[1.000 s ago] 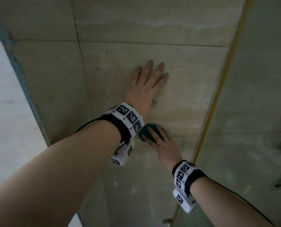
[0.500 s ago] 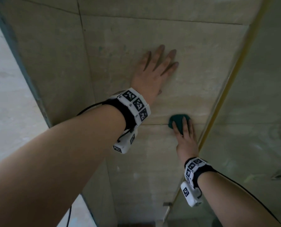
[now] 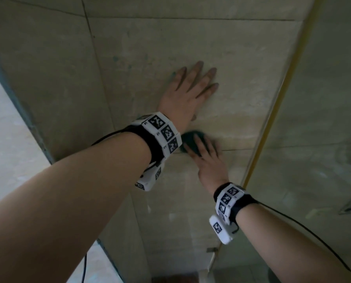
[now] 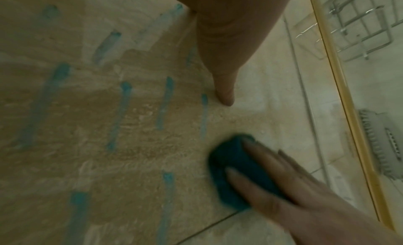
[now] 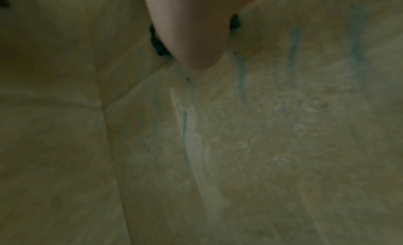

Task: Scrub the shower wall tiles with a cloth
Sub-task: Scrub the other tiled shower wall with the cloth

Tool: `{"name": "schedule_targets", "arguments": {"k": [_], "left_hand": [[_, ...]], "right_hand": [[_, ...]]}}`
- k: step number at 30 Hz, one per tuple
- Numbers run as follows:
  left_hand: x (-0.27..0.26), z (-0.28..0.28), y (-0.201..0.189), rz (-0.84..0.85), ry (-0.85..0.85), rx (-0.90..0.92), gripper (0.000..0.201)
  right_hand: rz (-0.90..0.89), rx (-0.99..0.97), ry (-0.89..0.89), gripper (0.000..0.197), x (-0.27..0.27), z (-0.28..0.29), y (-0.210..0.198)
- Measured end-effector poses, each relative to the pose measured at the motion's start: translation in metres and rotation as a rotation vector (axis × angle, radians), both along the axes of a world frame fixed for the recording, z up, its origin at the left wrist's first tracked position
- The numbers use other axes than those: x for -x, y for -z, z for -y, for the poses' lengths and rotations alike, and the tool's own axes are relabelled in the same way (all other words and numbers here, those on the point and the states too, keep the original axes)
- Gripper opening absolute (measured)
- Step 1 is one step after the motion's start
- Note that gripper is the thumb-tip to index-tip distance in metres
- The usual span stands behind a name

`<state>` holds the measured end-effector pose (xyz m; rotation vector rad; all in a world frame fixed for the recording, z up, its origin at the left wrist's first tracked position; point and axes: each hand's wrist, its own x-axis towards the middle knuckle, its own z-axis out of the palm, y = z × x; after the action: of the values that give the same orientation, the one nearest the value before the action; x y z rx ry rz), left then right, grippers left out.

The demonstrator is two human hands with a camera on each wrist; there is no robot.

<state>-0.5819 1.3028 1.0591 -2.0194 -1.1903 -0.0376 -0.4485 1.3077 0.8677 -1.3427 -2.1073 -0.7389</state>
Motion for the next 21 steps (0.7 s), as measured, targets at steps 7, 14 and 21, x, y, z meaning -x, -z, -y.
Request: {"name": "schedule_targets", "arguments": {"k": [7, 14, 21], "left_hand": [[0.0, 0.002, 0.001, -0.003, 0.045, 0.017, 0.084], [-0.001, -0.002, 0.021, -0.099, 0.083, 0.02, 0.077], [-0.003, -0.008, 0.04, -0.083, 0.096, -0.005, 0.087]], "right_hand": [[-0.441, 0.007, 0.244, 0.111, -0.03, 0.007, 0.028], [-0.602, 0.365, 0.31, 0.1, -0.023, 0.023, 0.074], [-0.196, 0.233, 0.103, 0.116, 0.001, 0.027, 0.088]]}}
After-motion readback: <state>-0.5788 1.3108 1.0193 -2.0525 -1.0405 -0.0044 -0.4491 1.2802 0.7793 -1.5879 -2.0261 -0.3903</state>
